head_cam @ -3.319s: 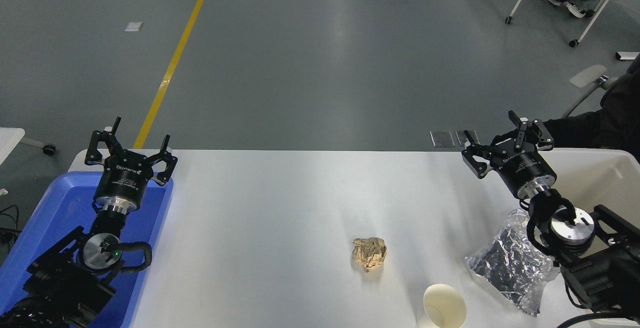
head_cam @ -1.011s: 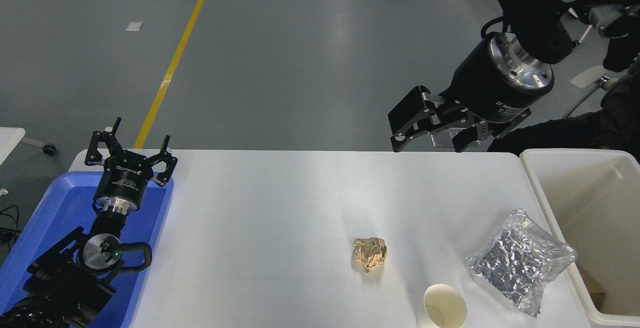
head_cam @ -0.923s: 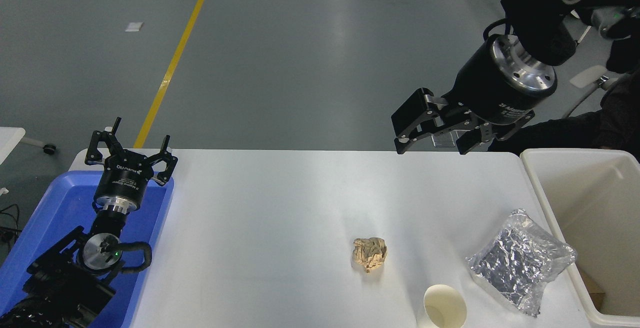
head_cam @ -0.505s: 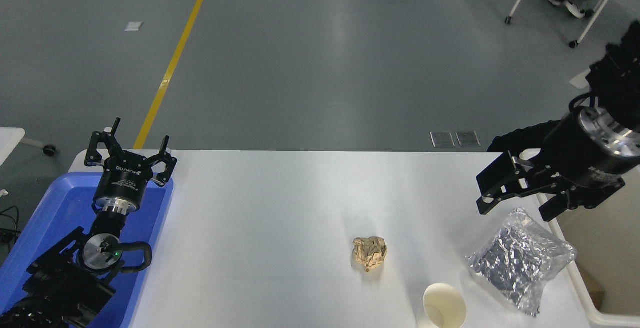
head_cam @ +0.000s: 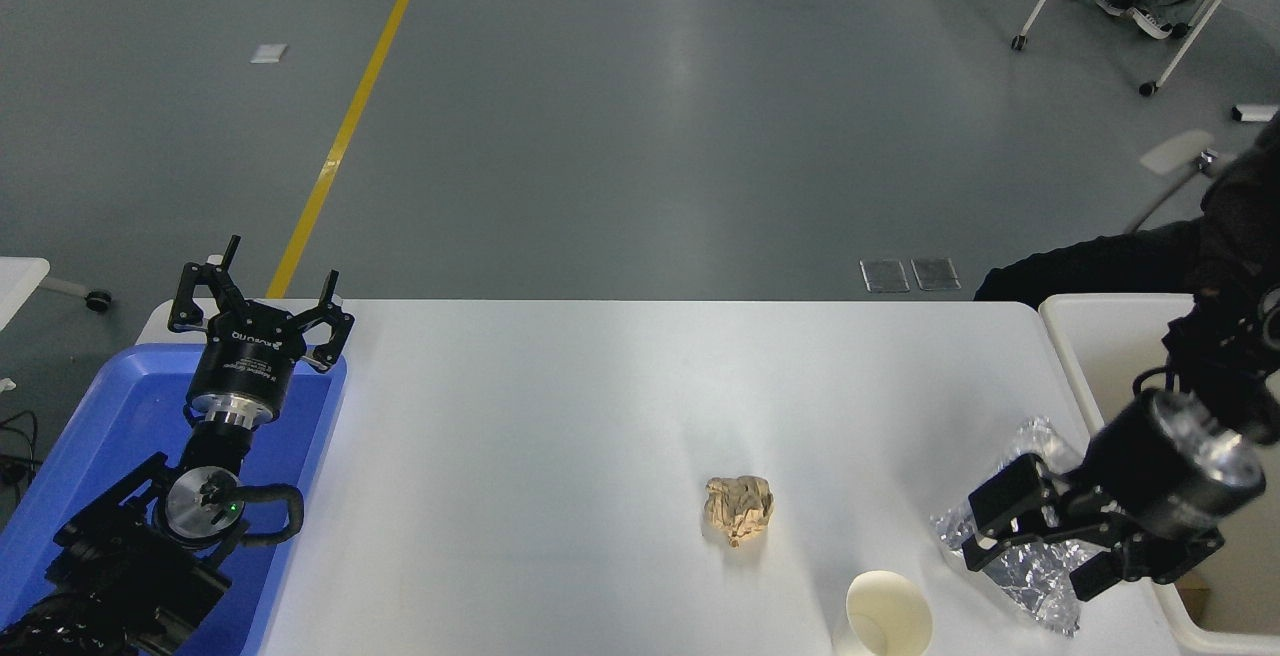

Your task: Pick up paper cup place in dustbin

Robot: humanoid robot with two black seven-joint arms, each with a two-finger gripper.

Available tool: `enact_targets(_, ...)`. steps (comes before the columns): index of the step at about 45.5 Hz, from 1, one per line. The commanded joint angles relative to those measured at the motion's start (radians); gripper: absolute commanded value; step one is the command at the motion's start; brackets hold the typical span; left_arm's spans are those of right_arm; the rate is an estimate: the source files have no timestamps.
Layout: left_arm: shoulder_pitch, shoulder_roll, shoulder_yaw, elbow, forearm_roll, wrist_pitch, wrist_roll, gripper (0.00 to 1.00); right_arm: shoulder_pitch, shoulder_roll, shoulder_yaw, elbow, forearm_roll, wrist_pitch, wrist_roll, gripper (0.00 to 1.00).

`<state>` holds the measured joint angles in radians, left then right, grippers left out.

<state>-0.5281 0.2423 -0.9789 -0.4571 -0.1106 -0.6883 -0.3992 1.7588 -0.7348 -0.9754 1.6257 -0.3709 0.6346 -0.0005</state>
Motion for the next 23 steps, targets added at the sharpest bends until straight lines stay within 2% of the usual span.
enact_targets(1, -0.001, 0.000, 0.000, 0.000, 0.000, 0.000, -0.001, 1.00, -0.260, 0.032, 0.194, -0.109, -0.056, -0.081, -0.001, 1.00)
enact_targets(14, -0.001, 0.000, 0.002, 0.000, 0.000, 0.000, 0.000, 1.00, -0.430, 0.103, 0.310, -0.222, -0.060, -0.102, -0.001, 1.00)
enact_targets(23, -0.001, 0.000, 0.002, 0.000, 0.000, 0.000, 0.000, 1.00, -0.528, 0.115, 0.351, -0.262, -0.135, -0.148, 0.007, 1.00)
